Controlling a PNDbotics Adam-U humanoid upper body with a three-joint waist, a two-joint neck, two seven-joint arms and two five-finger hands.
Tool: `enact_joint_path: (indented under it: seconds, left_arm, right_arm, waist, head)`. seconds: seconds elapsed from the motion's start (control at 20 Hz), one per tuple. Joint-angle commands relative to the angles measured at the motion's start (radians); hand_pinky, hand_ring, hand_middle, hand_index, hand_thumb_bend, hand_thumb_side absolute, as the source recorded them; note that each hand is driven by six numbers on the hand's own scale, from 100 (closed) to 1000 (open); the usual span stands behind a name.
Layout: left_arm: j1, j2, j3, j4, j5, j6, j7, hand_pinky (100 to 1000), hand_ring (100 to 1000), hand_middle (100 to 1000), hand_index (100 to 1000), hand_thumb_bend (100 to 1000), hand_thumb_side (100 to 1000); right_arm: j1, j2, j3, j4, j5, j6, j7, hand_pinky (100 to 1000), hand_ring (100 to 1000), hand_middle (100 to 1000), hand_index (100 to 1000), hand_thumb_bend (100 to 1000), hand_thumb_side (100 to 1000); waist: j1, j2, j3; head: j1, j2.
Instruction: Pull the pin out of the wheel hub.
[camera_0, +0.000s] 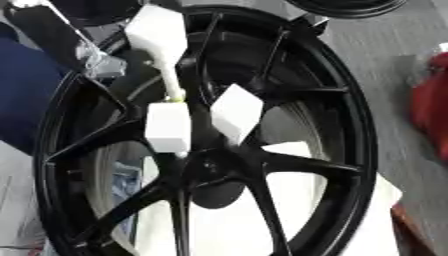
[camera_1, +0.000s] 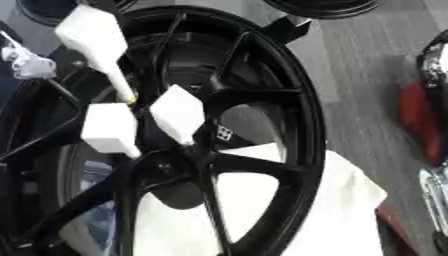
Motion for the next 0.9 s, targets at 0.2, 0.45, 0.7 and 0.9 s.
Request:
enact_joint_path:
  seconds: [0.2, 0.45, 0.7, 0.9]
  left_arm:
    - [-0.01, 0.089, 0.19, 0.06, 0.138, -0.032, -0.062, 683, 369, 192, 324, 100, 368]
    - [0.045, 0.174, 0.322, 0.163, 0.227, -0.008, 0.106, 689, 354, 190, 326, 100, 433]
    - [0.172, 0.283, 0.434, 0.255, 0.318, 0.015, 0.247, 685, 345, 190, 332, 100, 487]
    - [0.278, 0.348, 0.503, 0.356, 0.33, 0.027, 0.361, 695, 352, 203, 349, 100, 476]
  right_arm:
    - [0.004, -0.018, -0.015, -0.019, 0.005, 0.0, -0.004, 794, 642, 557, 808, 100, 544]
    - [0.014, -0.021, -0.025, -0.019, 0.011, 0.001, -0.011, 794, 643, 557, 808, 100, 542]
    - [0.016, -0.023, -0.034, -0.019, 0.017, 0.0, -0.018, 795, 644, 558, 808, 100, 539]
    - [0.014, -0.024, -0.04, -0.019, 0.022, 0.0, -0.02, 795, 645, 558, 808, 100, 538]
  waist:
    - [-0.009, -0.044, 0.021]
    - [-0.014, -0.054, 0.041]
    - [-0.023, -0.063, 0.06]
    - [-0.029, -0.068, 0.063]
  head:
    - [-0.005, 0.018]
    - [-0.018, 0.031]
    - [-0.036, 0.04]
    - [-0.047, 0.041]
